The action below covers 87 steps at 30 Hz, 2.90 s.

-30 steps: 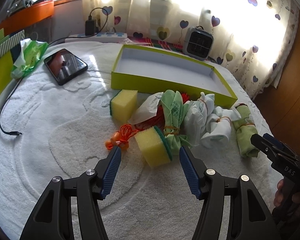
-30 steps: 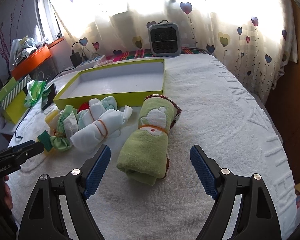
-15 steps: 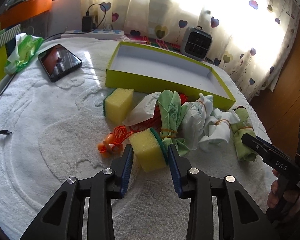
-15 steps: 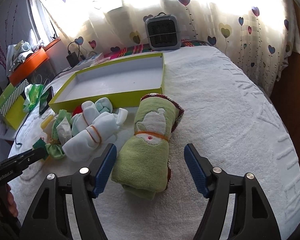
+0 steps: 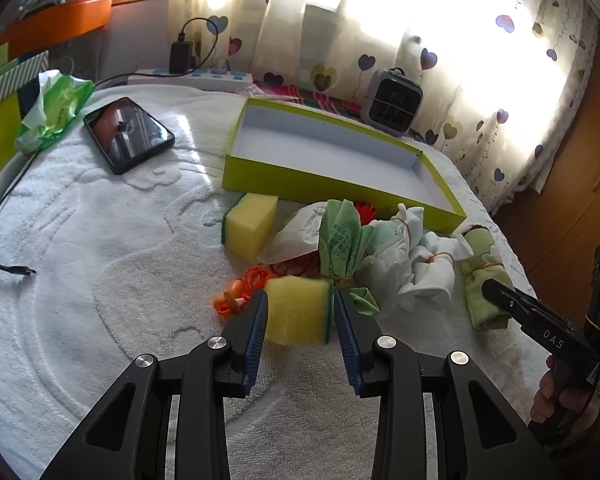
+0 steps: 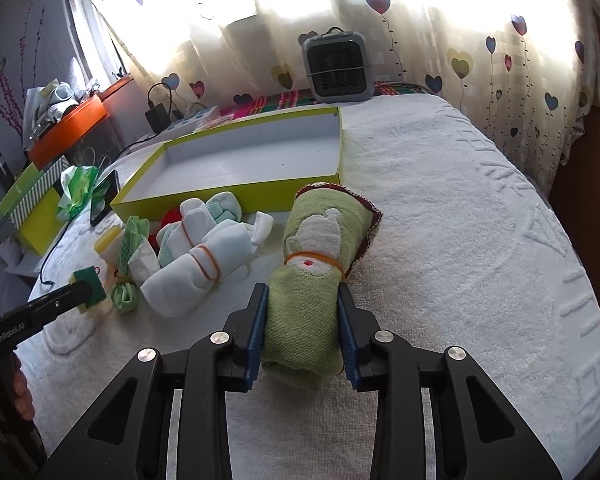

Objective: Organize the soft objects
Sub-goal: 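Close the left tool on the yellow sponge while the right tool grasps the green rolled towel, then carry the sponge in the left tool while the right tool carries the towel into the box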

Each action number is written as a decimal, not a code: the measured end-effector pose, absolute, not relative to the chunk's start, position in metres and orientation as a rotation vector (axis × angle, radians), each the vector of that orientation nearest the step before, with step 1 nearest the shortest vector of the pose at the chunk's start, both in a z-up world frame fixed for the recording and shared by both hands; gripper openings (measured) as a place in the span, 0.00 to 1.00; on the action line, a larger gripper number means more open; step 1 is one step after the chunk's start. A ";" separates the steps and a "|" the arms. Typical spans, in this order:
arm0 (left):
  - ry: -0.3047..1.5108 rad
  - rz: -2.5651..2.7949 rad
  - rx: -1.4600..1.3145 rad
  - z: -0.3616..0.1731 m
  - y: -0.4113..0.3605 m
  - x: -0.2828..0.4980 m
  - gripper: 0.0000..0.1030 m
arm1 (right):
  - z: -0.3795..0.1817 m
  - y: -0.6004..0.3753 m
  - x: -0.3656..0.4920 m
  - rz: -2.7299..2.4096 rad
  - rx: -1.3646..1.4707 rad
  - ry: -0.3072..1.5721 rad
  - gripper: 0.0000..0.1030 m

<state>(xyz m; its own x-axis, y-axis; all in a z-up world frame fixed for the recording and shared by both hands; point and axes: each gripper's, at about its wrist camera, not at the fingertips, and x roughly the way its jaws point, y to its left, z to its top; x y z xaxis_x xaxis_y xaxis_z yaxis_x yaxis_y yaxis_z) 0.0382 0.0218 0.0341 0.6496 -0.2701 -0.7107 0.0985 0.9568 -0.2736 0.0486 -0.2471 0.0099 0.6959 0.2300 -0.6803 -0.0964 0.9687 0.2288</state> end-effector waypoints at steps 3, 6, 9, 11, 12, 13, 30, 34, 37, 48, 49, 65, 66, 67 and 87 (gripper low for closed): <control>0.826 -0.213 -0.212 0.039 0.024 0.037 0.32 | 0.015 -0.248 0.044 0.180 0.182 0.759 0.31; 0.822 -0.214 -0.206 0.041 0.025 0.038 0.32 | 0.021 -0.249 0.042 0.180 0.183 0.738 0.30; 0.848 -0.209 -0.192 0.035 0.024 0.040 0.32 | 0.026 -0.249 0.040 0.182 0.186 0.723 0.30; 0.866 -0.205 -0.189 0.030 0.023 0.041 0.32 | 0.028 -0.249 0.038 0.180 0.187 0.717 0.30; 0.873 -0.206 -0.189 0.027 0.023 0.040 0.32 | 0.029 -0.248 0.038 0.181 0.187 0.715 0.30; 0.877 -0.207 -0.191 0.025 0.022 0.040 0.32 | 0.029 -0.248 0.038 0.181 0.187 0.715 0.30; 0.918 -0.208 -0.137 0.010 0.006 0.049 0.42 | 0.024 -0.241 0.038 0.204 0.181 0.735 0.30; 0.907 -0.233 -0.107 0.010 0.003 0.045 0.30 | 0.023 -0.239 0.038 0.206 0.179 0.739 0.30; 0.903 -0.247 -0.101 0.012 0.001 0.044 0.26 | 0.024 -0.238 0.038 0.203 0.175 0.736 0.30; 0.868 -0.265 -0.109 0.034 0.012 0.040 0.26 | 0.031 -0.237 0.037 0.193 0.167 0.721 0.30; 0.865 -0.272 -0.112 0.037 0.013 0.041 0.26 | 0.033 -0.238 0.037 0.192 0.166 0.718 0.30; 0.821 -0.268 -0.068 0.080 0.027 0.112 0.26 | 0.065 -0.232 0.082 0.193 0.115 0.675 0.30; 0.821 -0.261 -0.065 0.081 0.027 0.118 0.26 | 0.065 -0.231 0.088 0.195 0.109 0.678 0.30; 0.818 -0.258 -0.058 0.081 0.027 0.124 0.26 | 0.064 -0.230 0.093 0.196 0.104 0.684 0.30; 0.921 -0.221 -0.078 0.048 0.017 0.231 0.26 | 0.035 -0.217 0.188 0.210 0.071 0.829 0.30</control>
